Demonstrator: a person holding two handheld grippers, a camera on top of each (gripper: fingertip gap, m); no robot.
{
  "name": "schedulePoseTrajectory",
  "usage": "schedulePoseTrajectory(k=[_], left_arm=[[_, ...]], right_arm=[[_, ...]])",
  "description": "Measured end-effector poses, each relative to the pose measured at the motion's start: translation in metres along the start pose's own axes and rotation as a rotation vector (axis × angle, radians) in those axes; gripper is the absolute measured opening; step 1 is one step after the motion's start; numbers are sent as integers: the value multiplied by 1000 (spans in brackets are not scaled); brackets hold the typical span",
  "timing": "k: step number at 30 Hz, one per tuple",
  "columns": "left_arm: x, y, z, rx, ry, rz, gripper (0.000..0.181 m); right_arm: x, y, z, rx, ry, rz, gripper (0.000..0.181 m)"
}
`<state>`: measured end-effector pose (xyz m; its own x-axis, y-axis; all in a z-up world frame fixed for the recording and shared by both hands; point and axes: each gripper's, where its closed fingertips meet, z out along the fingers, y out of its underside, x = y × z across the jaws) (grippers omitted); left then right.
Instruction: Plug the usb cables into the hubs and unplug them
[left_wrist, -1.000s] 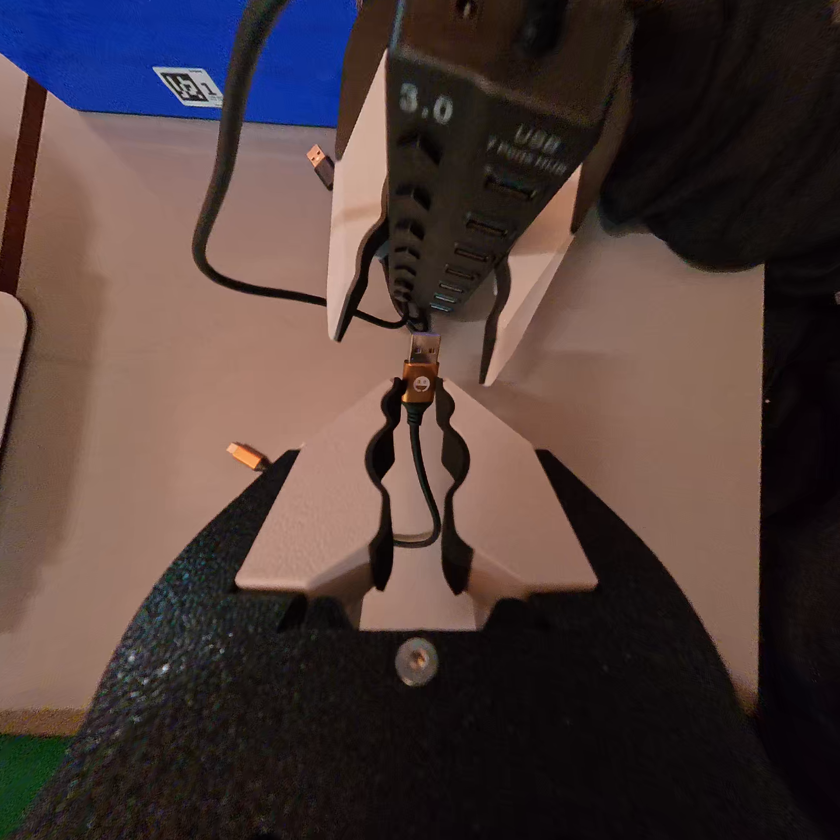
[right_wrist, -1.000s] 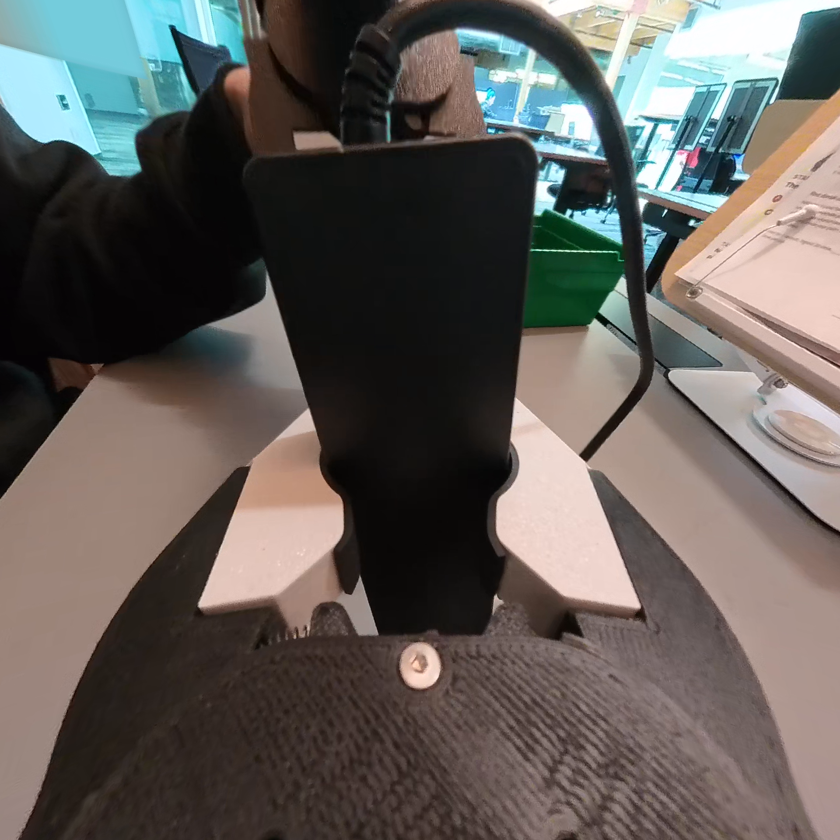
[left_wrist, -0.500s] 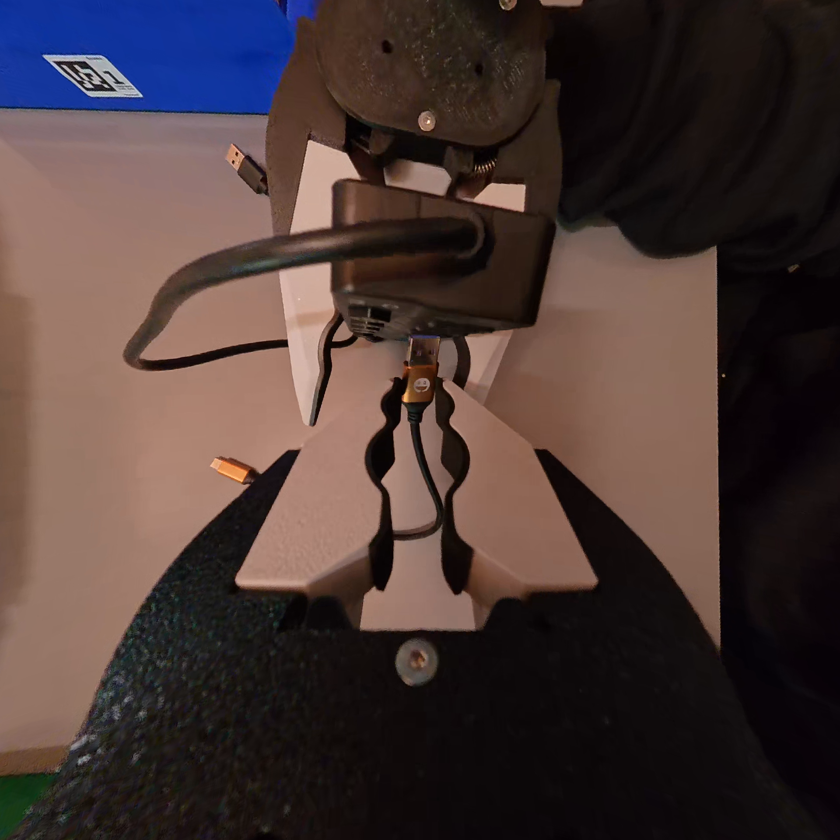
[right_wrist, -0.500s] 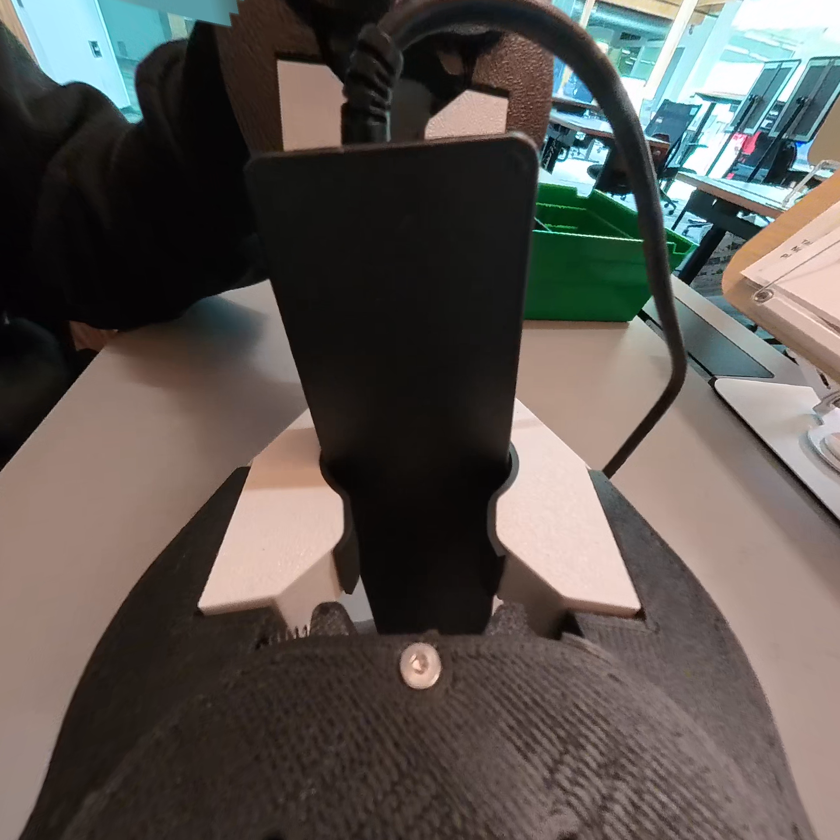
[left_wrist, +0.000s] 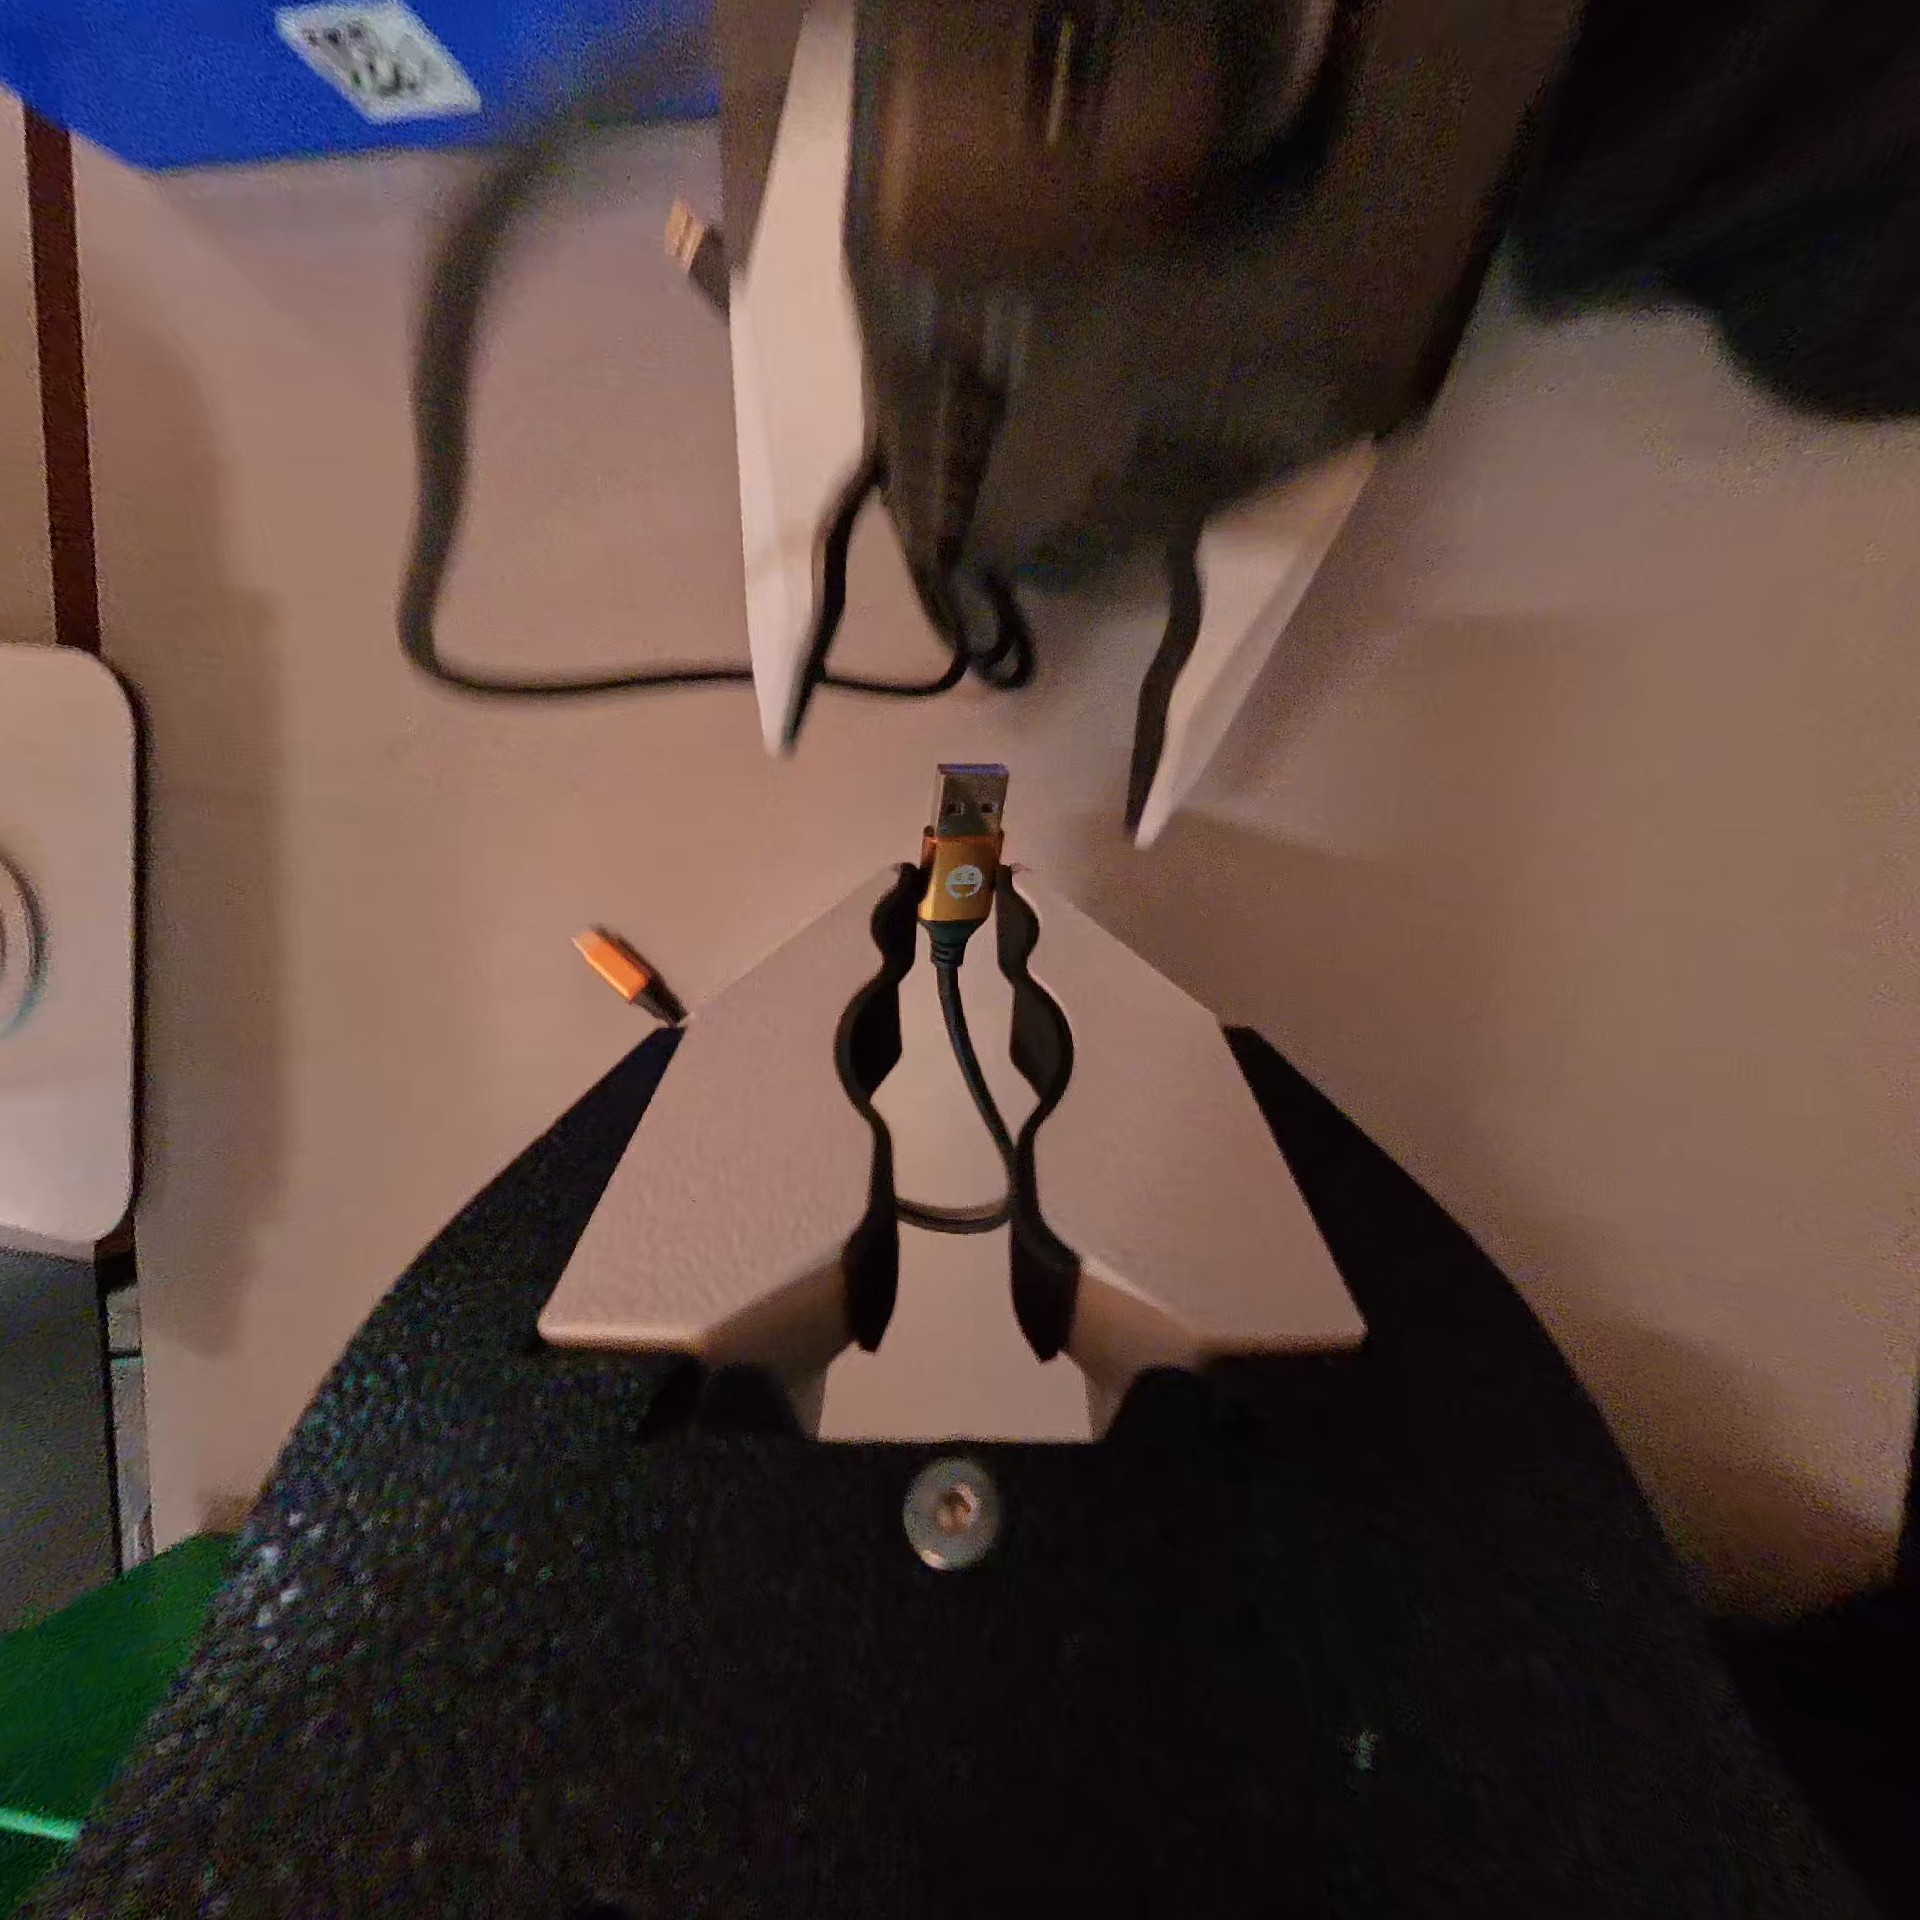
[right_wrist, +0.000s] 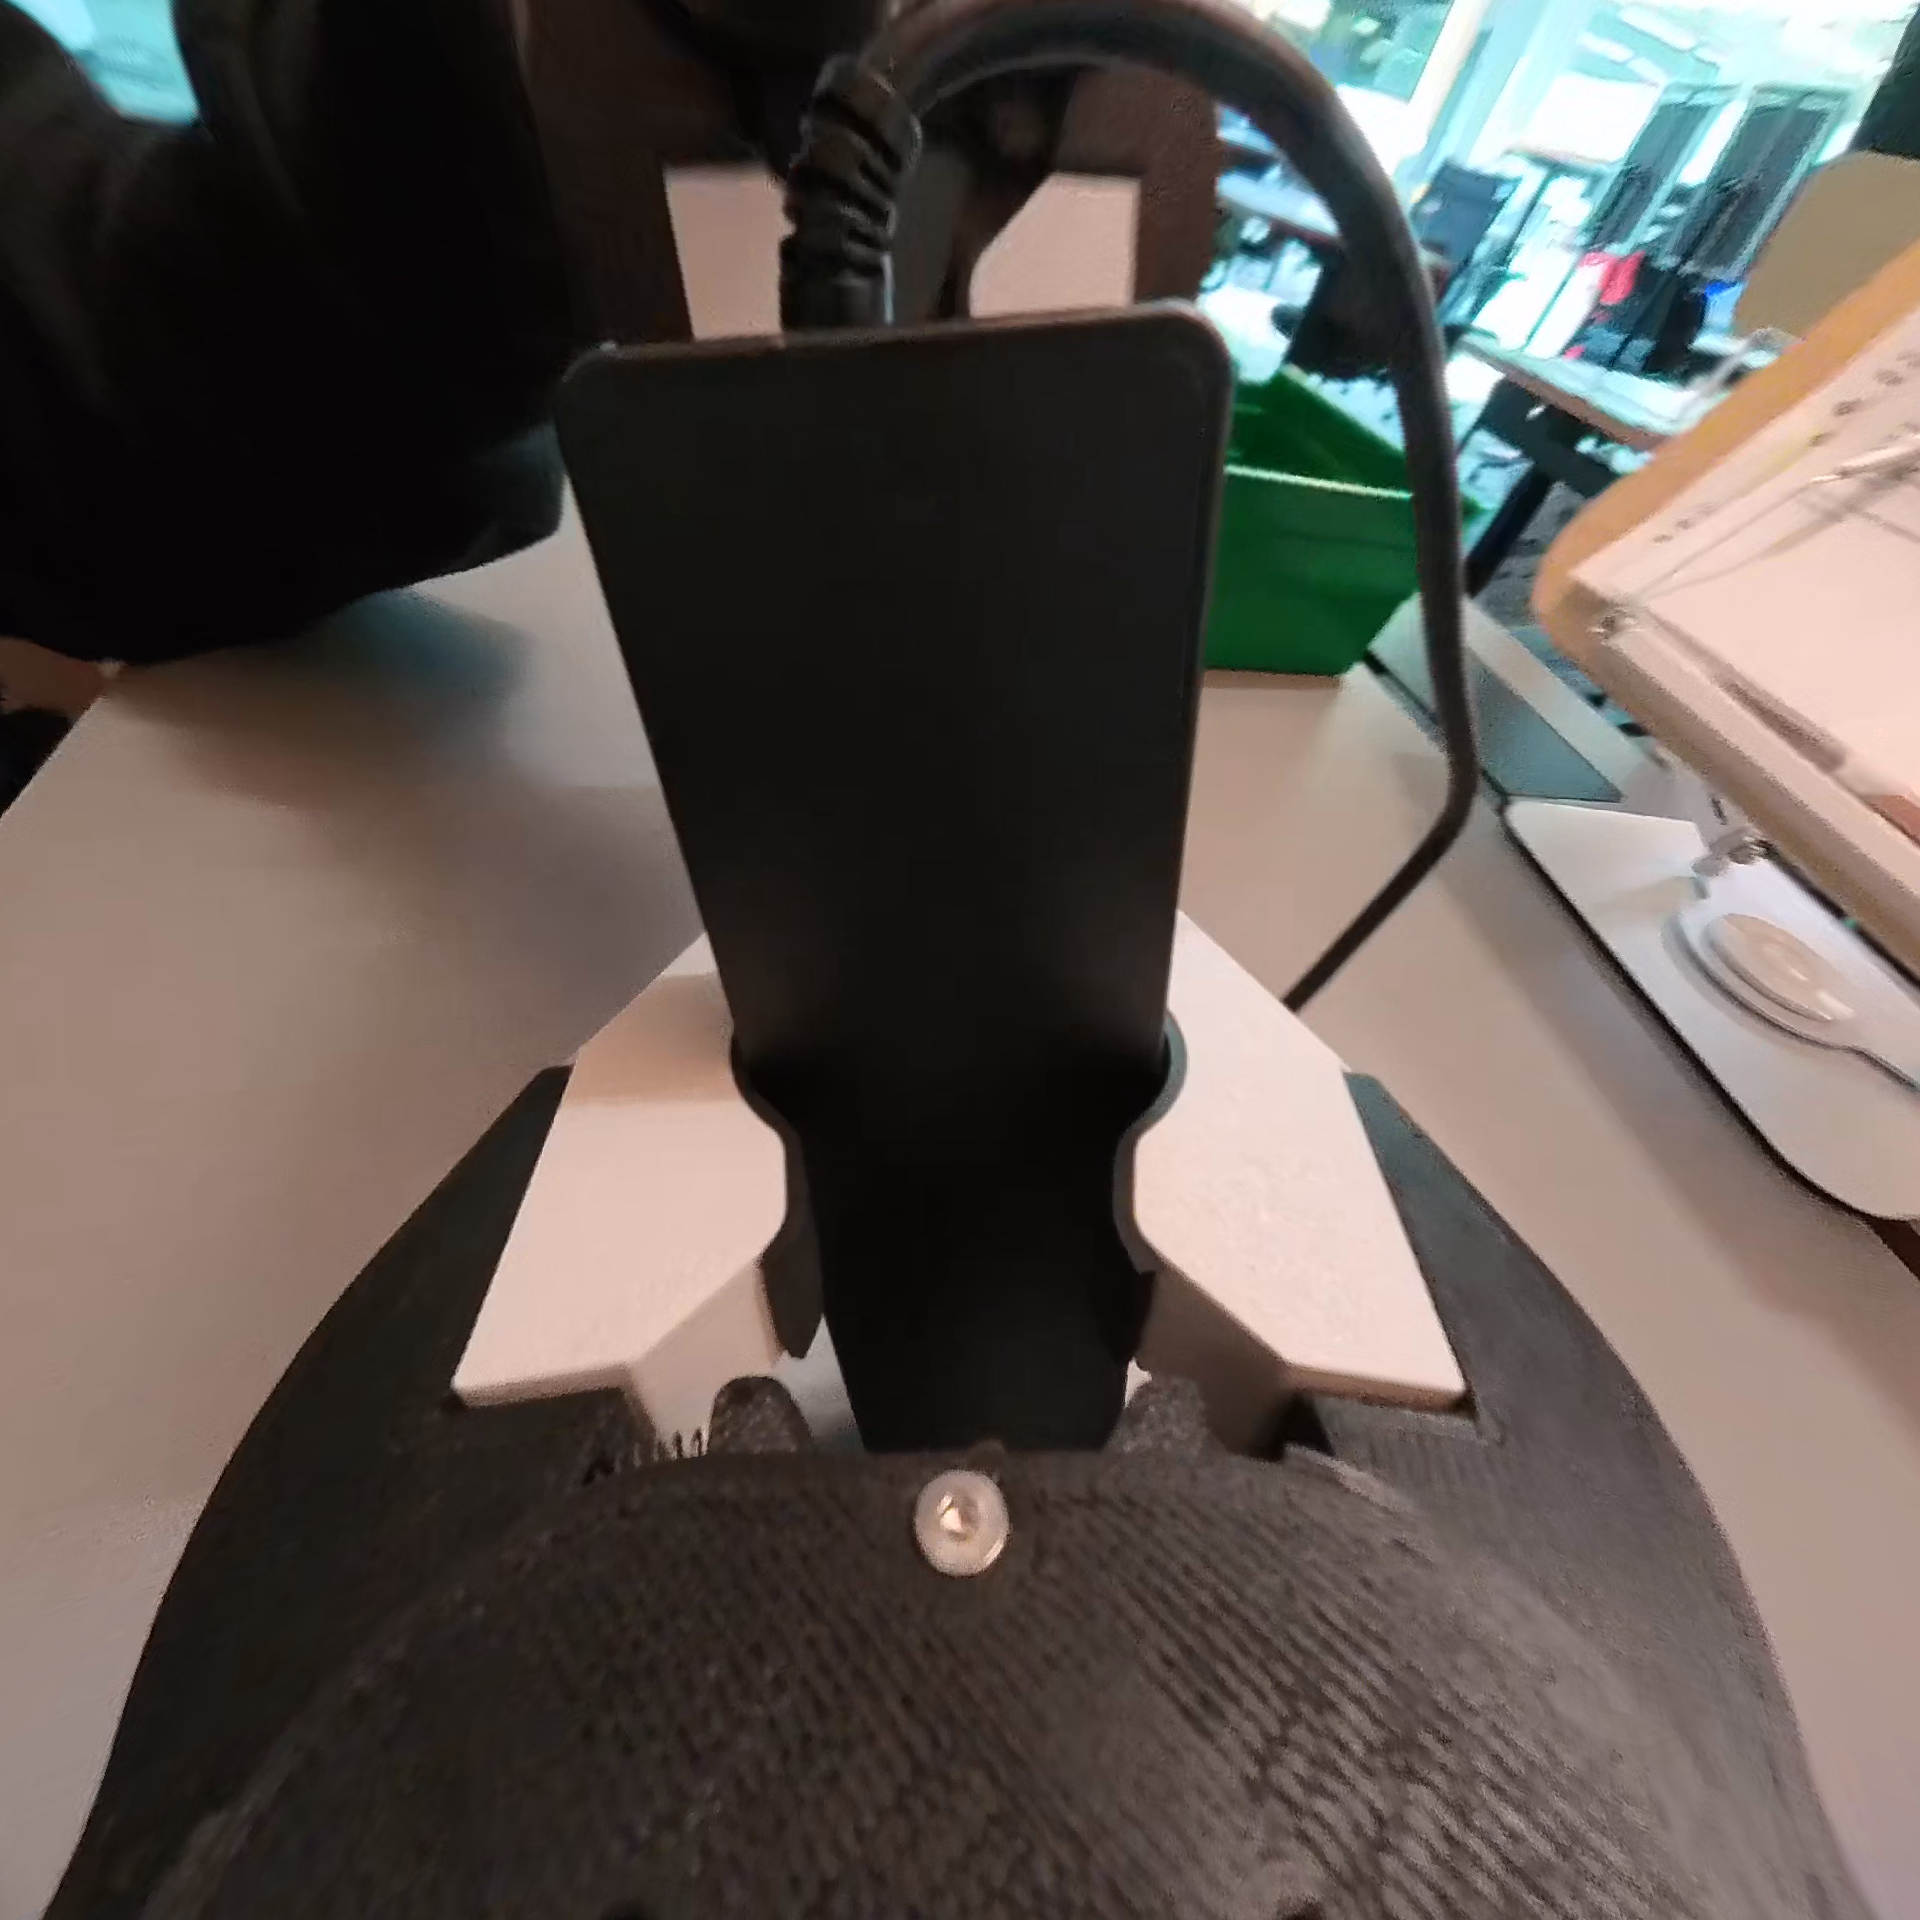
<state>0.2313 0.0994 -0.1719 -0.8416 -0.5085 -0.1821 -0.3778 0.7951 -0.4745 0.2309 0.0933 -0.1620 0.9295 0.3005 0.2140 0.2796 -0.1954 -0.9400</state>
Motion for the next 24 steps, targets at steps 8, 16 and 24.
schedulePoseTrajectory(k=[8, 16, 24], left_arm=[[4, 25, 70, 96, 225, 94, 13], [9, 34, 77, 153, 265, 136, 22], [9, 26, 85, 202, 281, 93, 13]], right_arm=[[41, -16, -36, 179, 183, 119, 62], [41, -12, -33, 152, 184, 113, 62], [39, -15, -33, 157, 175, 108, 62]])
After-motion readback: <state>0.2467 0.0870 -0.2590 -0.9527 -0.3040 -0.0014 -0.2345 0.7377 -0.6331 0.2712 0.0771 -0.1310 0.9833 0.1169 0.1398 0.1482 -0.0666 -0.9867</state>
